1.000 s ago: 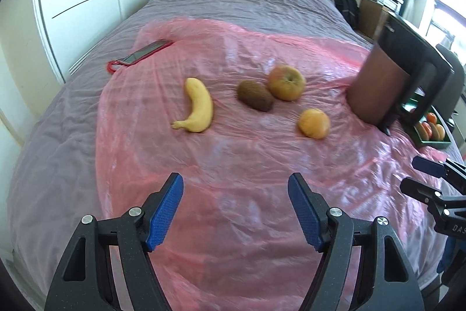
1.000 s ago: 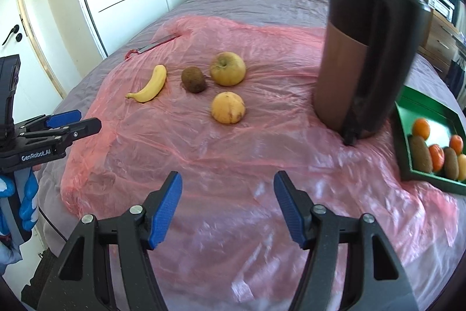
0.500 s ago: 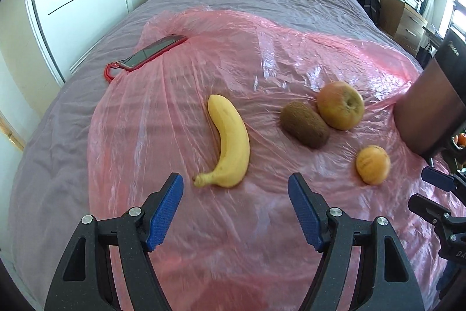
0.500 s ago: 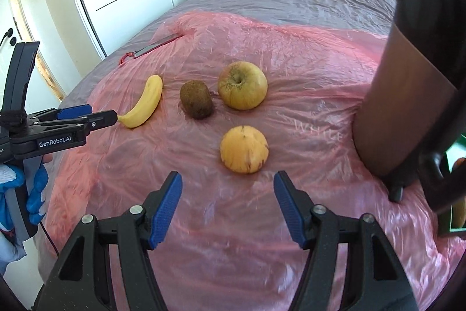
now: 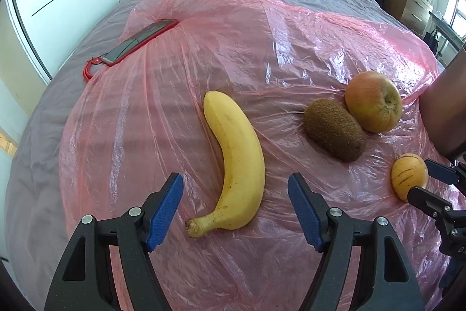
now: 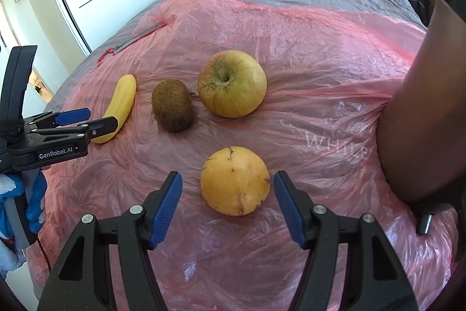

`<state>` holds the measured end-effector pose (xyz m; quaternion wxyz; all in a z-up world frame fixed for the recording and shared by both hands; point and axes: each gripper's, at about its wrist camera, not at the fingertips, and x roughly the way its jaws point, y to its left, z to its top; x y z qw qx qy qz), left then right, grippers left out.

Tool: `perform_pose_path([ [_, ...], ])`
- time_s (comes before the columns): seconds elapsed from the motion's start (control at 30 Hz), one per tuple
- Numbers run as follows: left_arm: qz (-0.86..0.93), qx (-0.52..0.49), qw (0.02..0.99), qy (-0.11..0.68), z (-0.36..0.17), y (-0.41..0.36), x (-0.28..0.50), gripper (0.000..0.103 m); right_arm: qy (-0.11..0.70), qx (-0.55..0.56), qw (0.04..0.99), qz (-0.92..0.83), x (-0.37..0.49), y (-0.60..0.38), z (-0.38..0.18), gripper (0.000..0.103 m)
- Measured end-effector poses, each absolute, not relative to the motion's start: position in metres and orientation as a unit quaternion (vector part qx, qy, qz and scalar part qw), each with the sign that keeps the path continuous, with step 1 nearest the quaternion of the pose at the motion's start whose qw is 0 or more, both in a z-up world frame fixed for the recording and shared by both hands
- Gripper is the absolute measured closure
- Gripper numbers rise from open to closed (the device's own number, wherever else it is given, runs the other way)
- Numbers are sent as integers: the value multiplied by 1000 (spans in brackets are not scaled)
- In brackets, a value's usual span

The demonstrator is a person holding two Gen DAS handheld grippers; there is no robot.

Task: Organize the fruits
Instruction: 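Lower the left tool around the banana while the right tool approaches a pale pear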

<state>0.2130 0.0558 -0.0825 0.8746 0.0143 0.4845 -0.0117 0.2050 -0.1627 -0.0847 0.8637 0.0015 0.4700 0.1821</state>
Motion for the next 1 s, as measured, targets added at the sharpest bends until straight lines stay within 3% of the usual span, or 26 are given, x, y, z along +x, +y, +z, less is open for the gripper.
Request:
perform_pose_path([
  [0.53,-13,5,867,497,-102,60,226,35,483,6,855,190,214,-159,-102,0],
  [0.77,-21,-2,864,503,-105,69,231,43,483,15,853,196,215,-162,-103,0],
  [1.0,-17,32,863,504,-111,59,232,44,488,9,851,194,218,-158,-107,0],
])
